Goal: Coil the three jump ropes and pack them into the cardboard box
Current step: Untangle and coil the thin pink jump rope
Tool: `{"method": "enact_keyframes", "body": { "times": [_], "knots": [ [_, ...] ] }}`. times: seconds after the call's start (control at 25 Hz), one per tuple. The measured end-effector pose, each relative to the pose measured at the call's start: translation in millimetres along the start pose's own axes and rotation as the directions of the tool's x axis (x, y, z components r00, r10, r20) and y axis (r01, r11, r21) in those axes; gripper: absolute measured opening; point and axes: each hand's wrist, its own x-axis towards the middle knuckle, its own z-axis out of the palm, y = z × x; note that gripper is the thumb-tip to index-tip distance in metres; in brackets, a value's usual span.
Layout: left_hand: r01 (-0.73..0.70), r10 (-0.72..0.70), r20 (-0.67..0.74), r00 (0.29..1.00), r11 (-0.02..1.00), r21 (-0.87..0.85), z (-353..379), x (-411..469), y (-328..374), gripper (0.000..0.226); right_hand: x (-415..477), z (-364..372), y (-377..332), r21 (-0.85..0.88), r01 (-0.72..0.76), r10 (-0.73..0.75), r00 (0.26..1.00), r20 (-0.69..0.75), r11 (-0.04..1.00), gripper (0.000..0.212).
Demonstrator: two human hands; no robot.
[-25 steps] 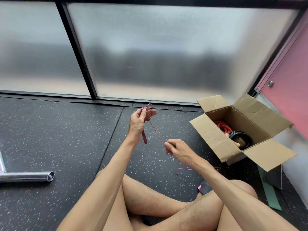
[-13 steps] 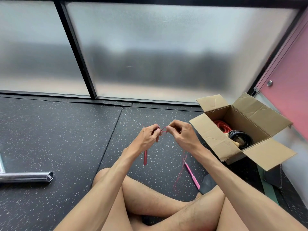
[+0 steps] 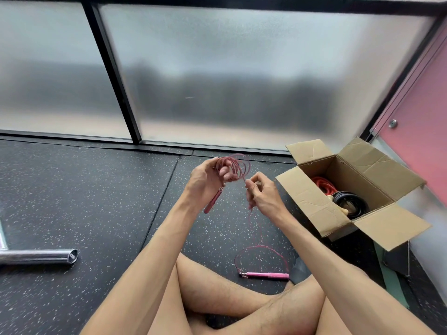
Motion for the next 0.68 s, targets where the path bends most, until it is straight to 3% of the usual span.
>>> {"method": "enact_keyframes", "body": {
  "times": [0.12,0.24,0.4,0.52,0.68],
  "knots": [
    [-0.11,0.11,-0.009,0.994,0.994,-0.013,-2.9,5.0,0.3,0.038,-8.2,5.6,3.4,0.121,-0.15,0.131,0.98,0.146,0.981,0.014],
    [-0.226,0.23,-0.103,0.968,0.973,0.049,-4.5,8.3,-3.8,0.032,-12.3,7.7,3.9,0.129,-0.226,0.192,0.954,0.23,0.966,0.012],
    [-0.358,0.42,-0.201,0.885,0.89,0.281,-3.3,12.1,-6.1,0.023,-22.9,9.0,2.1,0.06,-0.301,0.265,0.905,0.332,0.952,0.009],
    [-0.359,0.58,-0.199,0.79,0.7,0.617,-11.2,16.6,-0.6,0.02,-28.8,8.8,3.6,0.002,-0.302,0.279,0.882,0.379,0.953,0.012],
    [-0.217,0.653,-0.019,0.757,0.278,0.936,-29.7,11.7,-11.9,0.018,-22.6,5.9,0.0,-0.073,-0.219,0.231,0.92,0.317,0.973,0.018]
  ]
}}
